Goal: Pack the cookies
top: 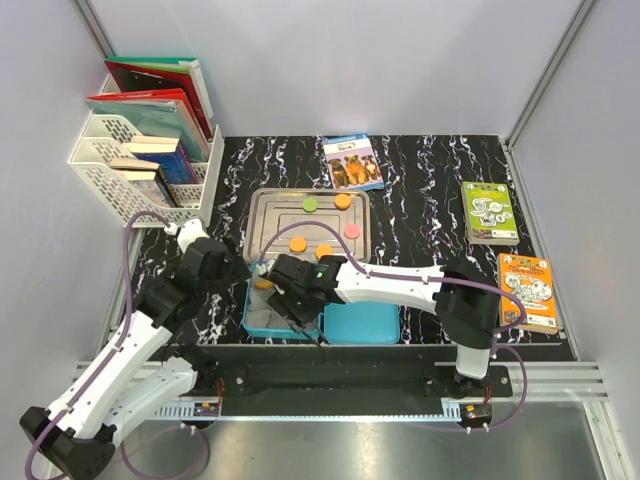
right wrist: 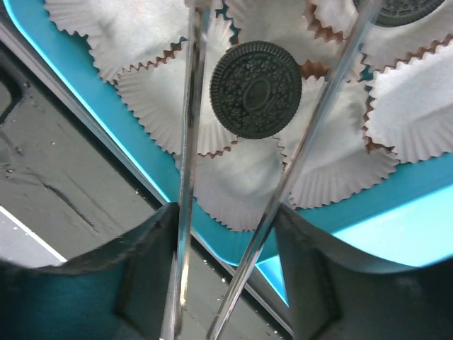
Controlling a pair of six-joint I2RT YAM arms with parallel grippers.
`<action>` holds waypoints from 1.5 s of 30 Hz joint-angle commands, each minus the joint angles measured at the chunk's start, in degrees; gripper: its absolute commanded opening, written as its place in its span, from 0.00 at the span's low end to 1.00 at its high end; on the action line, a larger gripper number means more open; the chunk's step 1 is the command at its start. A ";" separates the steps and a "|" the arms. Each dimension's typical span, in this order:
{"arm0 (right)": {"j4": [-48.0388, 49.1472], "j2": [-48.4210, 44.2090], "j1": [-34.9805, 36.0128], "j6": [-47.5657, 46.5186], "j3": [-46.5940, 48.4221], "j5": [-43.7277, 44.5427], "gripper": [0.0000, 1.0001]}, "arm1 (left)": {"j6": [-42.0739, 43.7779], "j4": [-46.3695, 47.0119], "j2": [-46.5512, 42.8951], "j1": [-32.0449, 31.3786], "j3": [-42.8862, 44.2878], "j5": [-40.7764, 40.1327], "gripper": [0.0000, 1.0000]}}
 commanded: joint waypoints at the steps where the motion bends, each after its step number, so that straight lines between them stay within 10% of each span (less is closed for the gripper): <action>1: 0.77 0.38 -0.35 0.02 -0.31 0.89 0.57 | 0.32 1.64 -0.76 0.13 -0.28 0.23 0.99; 45: -18.12 -14.21 -3.60 -1.74 15.51 7.48 0.31 | 0.06 1.90 -0.40 0.13 -0.10 0.93 0.99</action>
